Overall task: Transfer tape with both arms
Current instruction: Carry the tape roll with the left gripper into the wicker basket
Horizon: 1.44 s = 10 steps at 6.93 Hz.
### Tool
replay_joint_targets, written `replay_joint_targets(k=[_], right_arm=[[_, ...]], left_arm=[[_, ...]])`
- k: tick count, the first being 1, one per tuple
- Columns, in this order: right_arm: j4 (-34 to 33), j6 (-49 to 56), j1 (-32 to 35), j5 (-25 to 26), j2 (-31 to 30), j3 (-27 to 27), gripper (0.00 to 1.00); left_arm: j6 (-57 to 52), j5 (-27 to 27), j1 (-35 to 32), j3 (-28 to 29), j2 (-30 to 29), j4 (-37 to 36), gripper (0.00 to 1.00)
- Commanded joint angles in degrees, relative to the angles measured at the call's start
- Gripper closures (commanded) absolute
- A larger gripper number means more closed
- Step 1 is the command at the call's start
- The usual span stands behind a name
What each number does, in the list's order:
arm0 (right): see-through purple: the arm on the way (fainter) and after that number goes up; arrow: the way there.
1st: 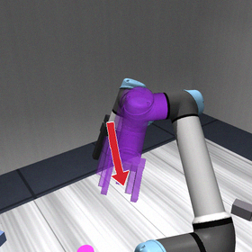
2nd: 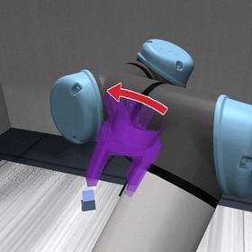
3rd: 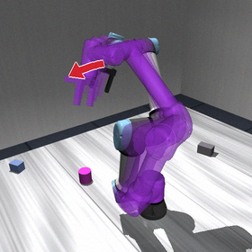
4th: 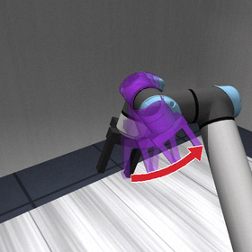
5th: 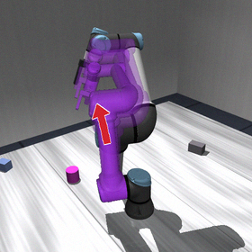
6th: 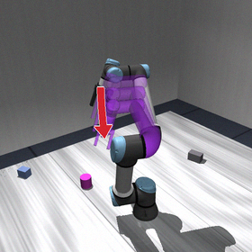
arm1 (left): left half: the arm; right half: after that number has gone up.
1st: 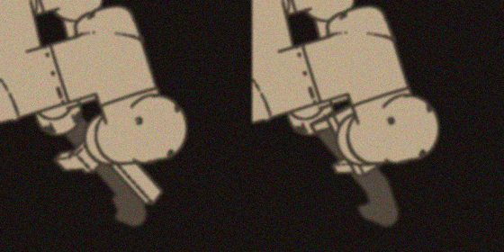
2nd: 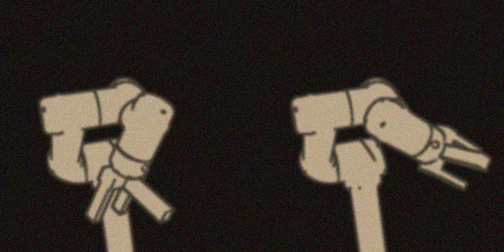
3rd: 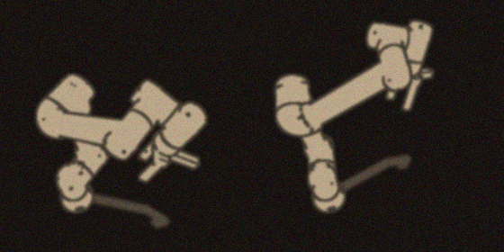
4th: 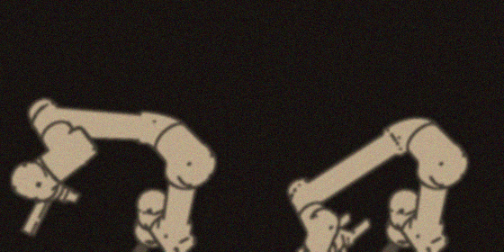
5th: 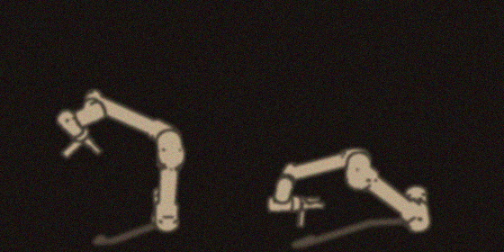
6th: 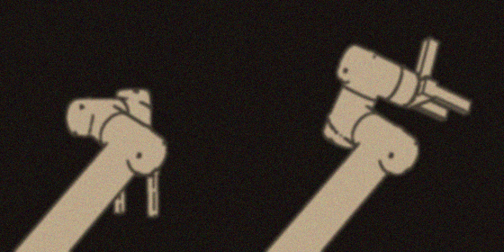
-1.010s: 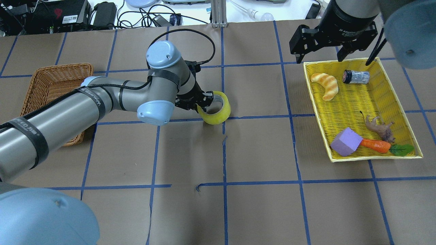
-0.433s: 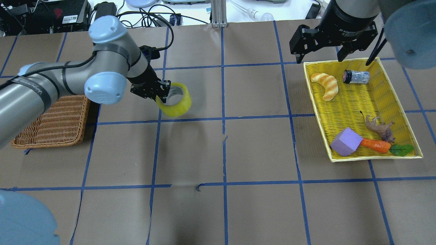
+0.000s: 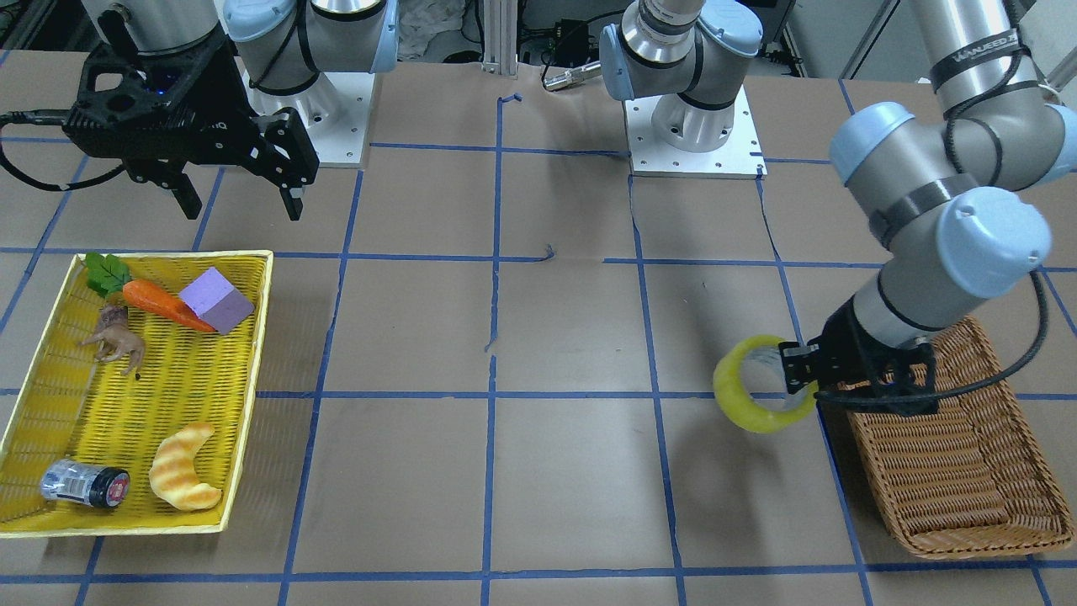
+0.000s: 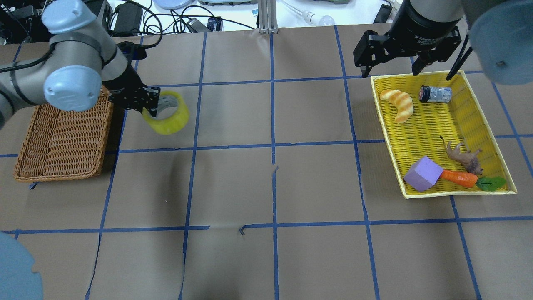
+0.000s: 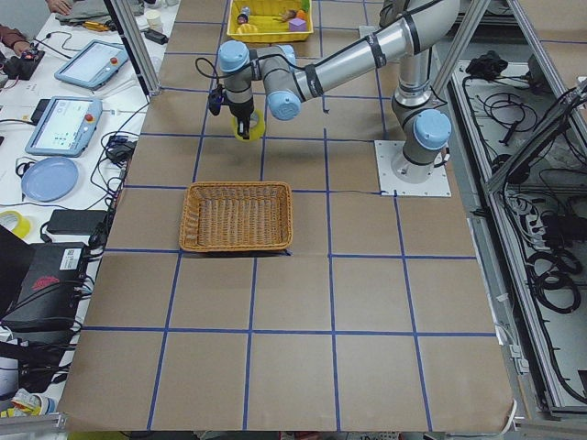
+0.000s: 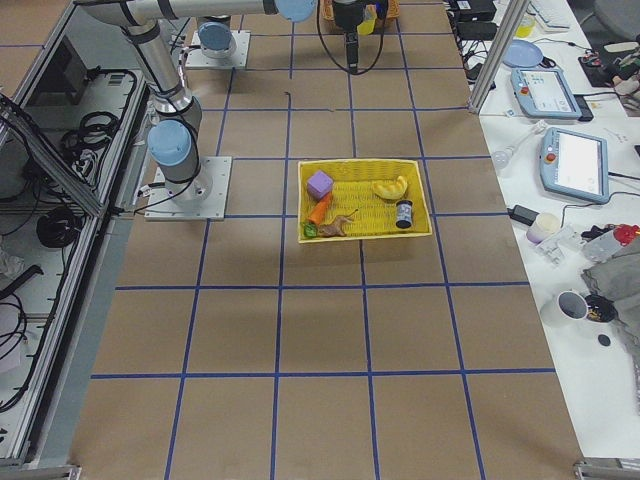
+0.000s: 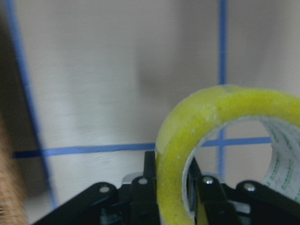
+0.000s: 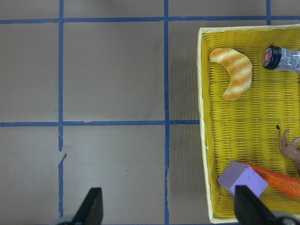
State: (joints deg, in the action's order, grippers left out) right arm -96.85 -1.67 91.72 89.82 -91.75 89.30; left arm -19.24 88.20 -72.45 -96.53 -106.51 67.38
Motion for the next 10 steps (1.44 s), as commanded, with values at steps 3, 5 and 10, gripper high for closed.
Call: replay_joint_targets(k=[3, 5, 10], right_arm=[[0.1, 0.0, 0.0, 0.0, 0.0, 0.0, 0.00], [0.1, 0.0, 0.0, 0.0, 0.0, 0.0, 0.00], [0.1, 0.0, 0.1, -0.1, -0.2, 0.0, 0.00]], left_arm=[[-25.2, 0.0, 17.0, 0.2, -2.9, -4.3, 1.00], [-27.8, 0.0, 19.2, -0.2, -6.1, -9.3, 1.00], [-28.4, 0.3, 19.6, -0.4, -11.8, -19.7, 0.16]])
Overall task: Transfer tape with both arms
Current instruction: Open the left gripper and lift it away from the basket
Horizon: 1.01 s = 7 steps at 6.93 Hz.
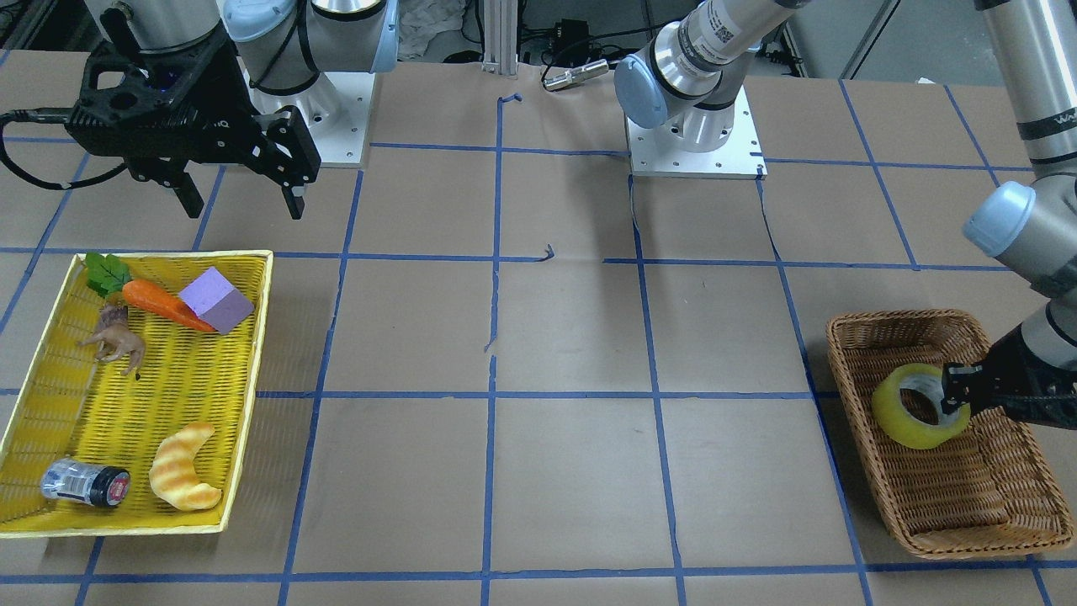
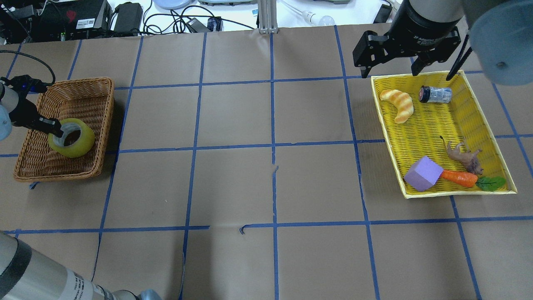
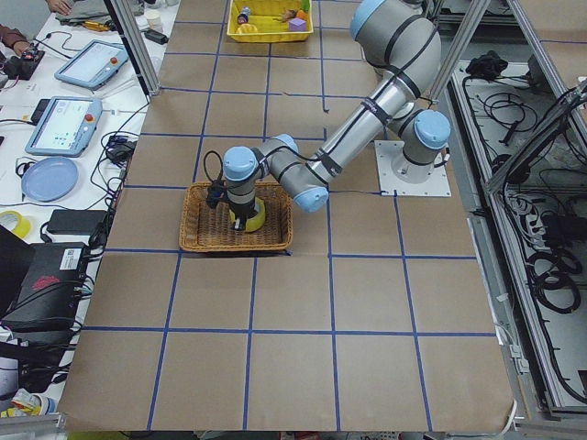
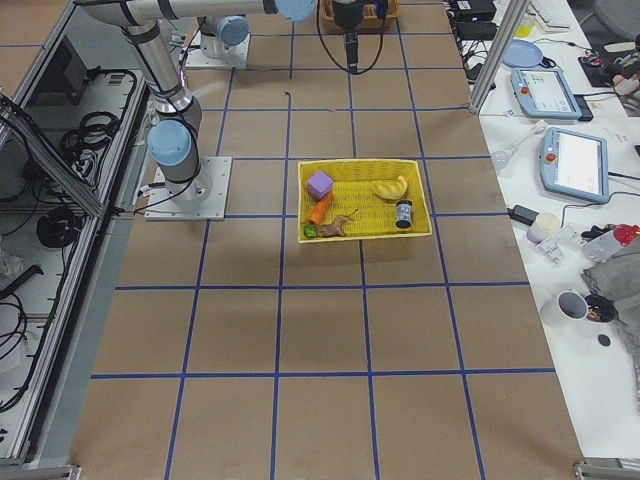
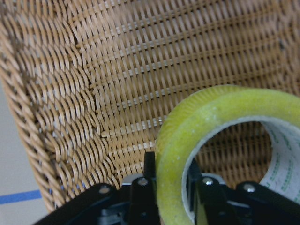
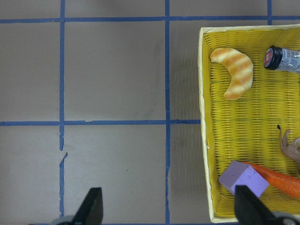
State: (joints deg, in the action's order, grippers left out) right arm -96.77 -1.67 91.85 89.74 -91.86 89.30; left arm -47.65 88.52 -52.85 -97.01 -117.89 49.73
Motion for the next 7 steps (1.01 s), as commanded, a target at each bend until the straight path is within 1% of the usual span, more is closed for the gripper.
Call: replay_joint_targets(k=[1, 2, 3, 4, 5, 7], right_arm=[[-0.1, 0.0, 0.0, 0.0, 0.0, 0.0, 0.00], [0.0, 0.0, 0.0, 0.0, 0.0, 0.0, 0.00], [0.0, 0.0, 0.0, 0.1, 0.0, 0.0, 0.00], [0.0, 0.0, 0.0, 0.0, 0.0, 0.0, 0.00], [0.0, 0.0, 0.0, 0.0, 0.0, 0.0, 0.00], [0.1, -0.1, -0.1, 0.0, 0.0, -0.1, 0.00]], left_arm=[[0.9, 0.2, -0.1, 0.7, 0.8, -2.1, 0.00], [3.6, 0.3, -1.7, 0.7, 2.4, -2.1, 0.00], [9.6, 0.4, -5.0, 0.7, 4.8, -1.2, 0.00], [13.9, 2.2, -10.1, 0.8, 7.4, 1.6, 0.00], [23.6, 3.6, -14.3, 0.8, 10.5, 6.9, 0.00], [33.8, 3.6, -22.7, 0.9, 15.9, 18.1, 0.00]])
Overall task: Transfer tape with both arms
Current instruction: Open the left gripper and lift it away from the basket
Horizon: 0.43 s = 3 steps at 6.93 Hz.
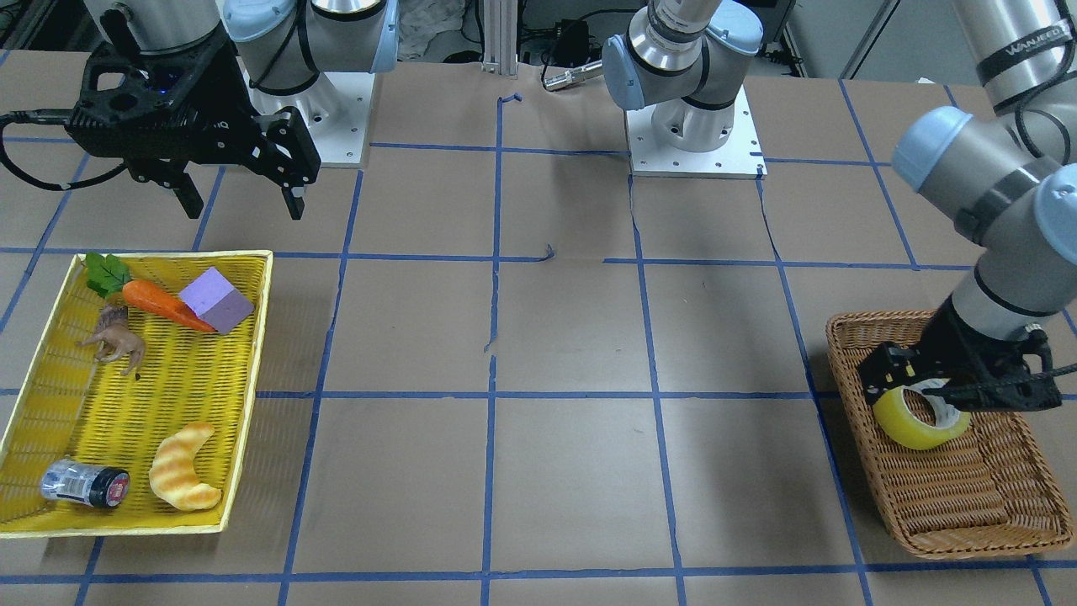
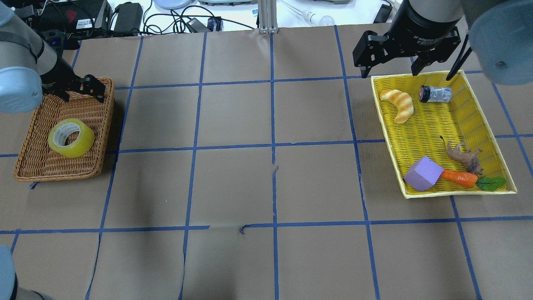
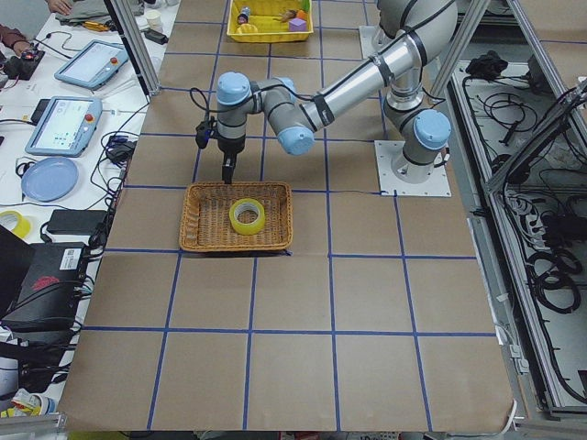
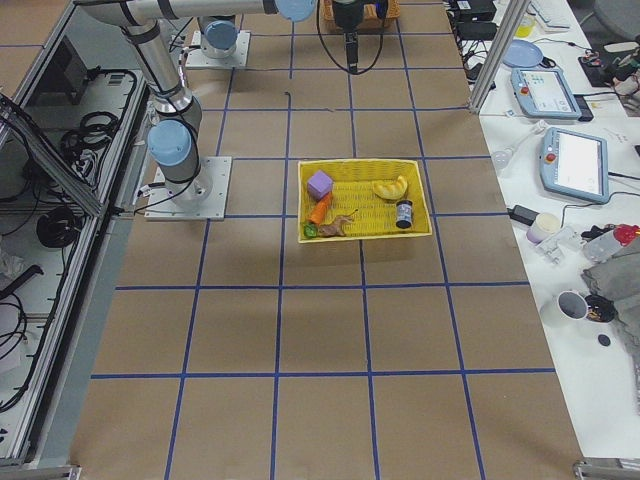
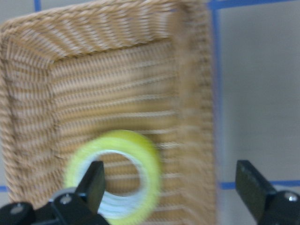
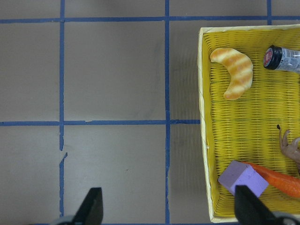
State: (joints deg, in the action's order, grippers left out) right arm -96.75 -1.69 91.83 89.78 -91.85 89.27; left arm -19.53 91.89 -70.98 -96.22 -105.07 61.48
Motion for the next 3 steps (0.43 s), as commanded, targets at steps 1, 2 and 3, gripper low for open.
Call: replay_joint_targets(k=[1, 2, 3], right_arm=[[0.1, -0.1, -0.1, 0.0, 0.0, -0.1, 0.00], [0.1, -0.1, -0.1, 0.0, 0.0, -0.1, 0.00], [0.1, -0.1, 0.0, 0.0, 0.0, -0.1, 0.00]], left_arm=[[9.6, -0.1, -7.4, 0.1, 5.6, 11.6, 0.00], [11.7, -0.5, -10.0, 0.9, 7.8, 16.8, 0.00], [12.1, -0.7, -13.0, 2.3, 9.5, 21.1, 0.00]])
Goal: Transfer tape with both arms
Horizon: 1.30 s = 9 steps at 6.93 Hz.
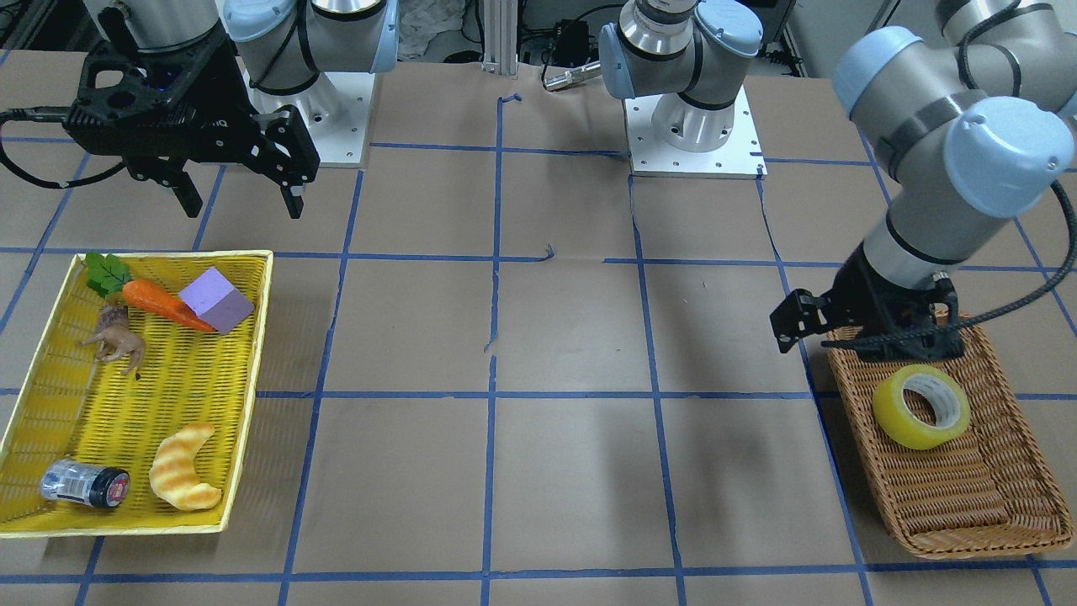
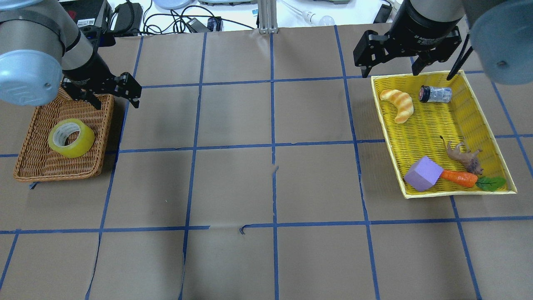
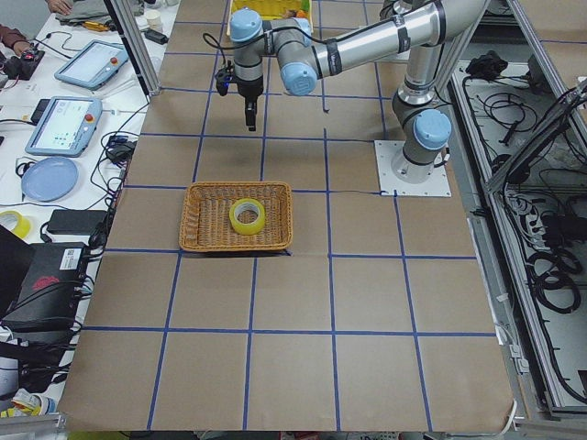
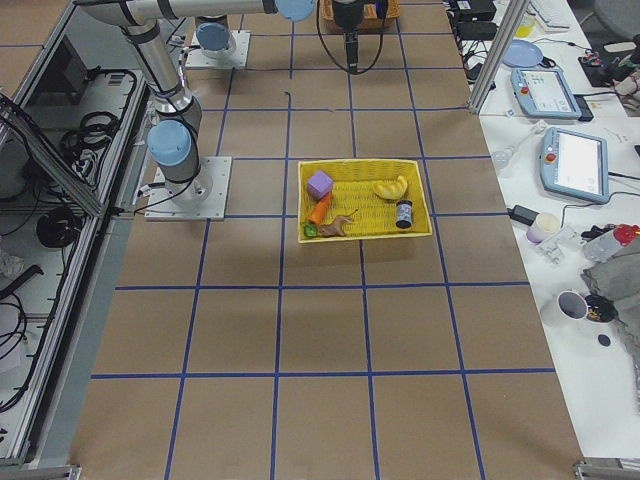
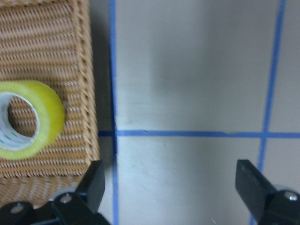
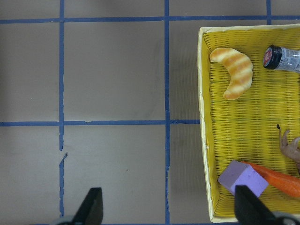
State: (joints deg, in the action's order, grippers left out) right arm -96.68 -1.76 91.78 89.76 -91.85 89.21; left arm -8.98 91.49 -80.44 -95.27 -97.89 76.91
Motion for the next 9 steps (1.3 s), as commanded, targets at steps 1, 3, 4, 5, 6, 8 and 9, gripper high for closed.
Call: replay_joint_targets(k=[1, 3, 4, 5, 6, 8, 9], right_arm=[[0.0, 0.0, 0.1, 0.0, 0.0, 0.0, 0.00], [0.0, 0.0, 0.1, 0.0, 0.0, 0.0, 0.00], [0.0, 0.1, 0.1, 0.0, 0.0, 0.0, 0.00], [0.1, 0.1, 0.1, 0.0, 0.0, 0.0, 0.00], [0.0, 0.1, 0.1, 0.0, 0.0, 0.0, 0.00], [0.1, 0.1, 0.1, 0.0, 0.0, 0.0, 0.00], [0.2, 0.1, 0.1, 0.1, -0.1, 0.0, 0.00]], left_arm=[[4.8, -0.4, -6.4, 3.2, 3.0, 8.8, 0.00], [6.5, -4.0, -9.3, 7.0, 3.3, 13.4, 0.00], [6.3, -3.9, -9.3, 7.8, 3.2, 14.1, 0.00], [5.6, -3.9, -9.3, 7.6, 3.2, 14.0, 0.00], [5.6, -3.9, -9.3, 7.4, 3.3, 13.9, 0.00], [5.6, -3.9, -9.3, 6.9, 3.5, 13.6, 0.00], [5.5, -3.8, -9.3, 6.9, 3.5, 13.6, 0.00]])
